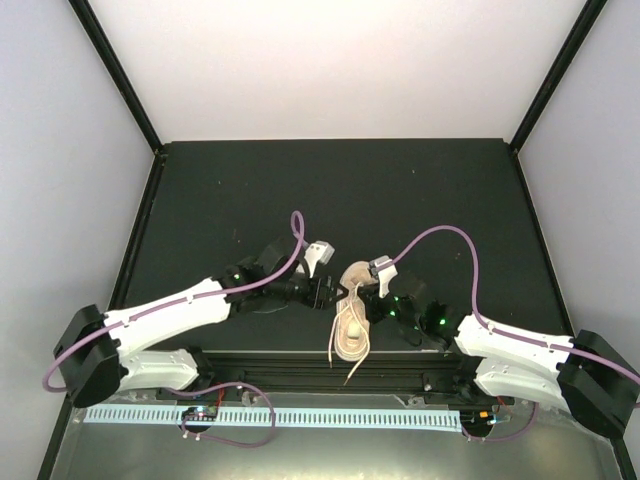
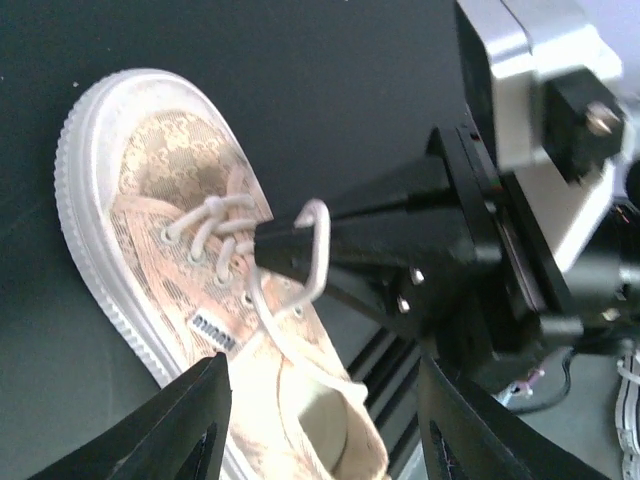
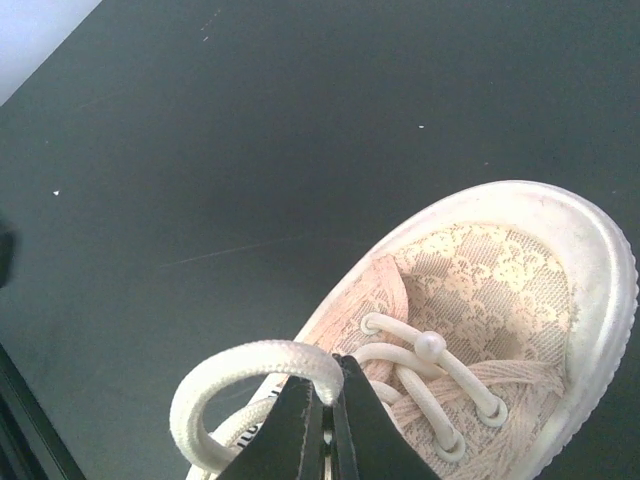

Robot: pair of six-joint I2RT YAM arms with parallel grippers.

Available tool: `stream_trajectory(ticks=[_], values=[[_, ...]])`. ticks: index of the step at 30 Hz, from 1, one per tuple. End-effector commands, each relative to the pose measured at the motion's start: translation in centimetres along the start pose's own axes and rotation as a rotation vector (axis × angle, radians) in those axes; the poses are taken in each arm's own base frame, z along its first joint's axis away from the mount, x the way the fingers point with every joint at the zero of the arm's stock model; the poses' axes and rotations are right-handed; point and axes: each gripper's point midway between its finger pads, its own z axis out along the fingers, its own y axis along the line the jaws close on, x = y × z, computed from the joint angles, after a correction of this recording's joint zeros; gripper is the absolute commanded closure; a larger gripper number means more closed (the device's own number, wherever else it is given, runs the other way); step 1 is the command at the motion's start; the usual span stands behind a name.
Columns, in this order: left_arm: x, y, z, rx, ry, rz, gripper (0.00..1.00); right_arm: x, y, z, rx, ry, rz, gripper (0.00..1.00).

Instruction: Tie the shoes

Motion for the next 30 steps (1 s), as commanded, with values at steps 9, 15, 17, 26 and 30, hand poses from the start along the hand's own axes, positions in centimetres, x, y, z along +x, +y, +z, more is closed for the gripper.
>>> stream_trajectory(ticks=[9, 15, 17, 26, 30], values=[[-4.1, -1.7, 4.3, 0.112, 0.005, 0.010, 0.52, -1.1, 1.1, 0.2, -0.054, -0.043, -0.006, 0.98], [-3.7, -0.6, 5.2, 0.079, 0.027, -0.007, 0.65, -1.1, 1.0, 0.1, -0.052, -0.043, -0.009, 0.98], [-3.5, -0.4, 5.3, 0.072, 0.035, -0.011, 0.68, -1.1, 1.0, 0.1, -0.048, -0.044, -0.008, 0.98], [-3.3, 0.4, 5.6, 0.043, 0.031, -0.025, 0.98, -1.5, 1.2, -0.3, -0.052, -0.049, -0.005, 0.91], [-3.3, 0.5, 5.5, 0.040, 0.020, -0.035, 0.99, -1.3, 1.2, -1.1, -0.055, -0.033, 0.000, 0.56]])
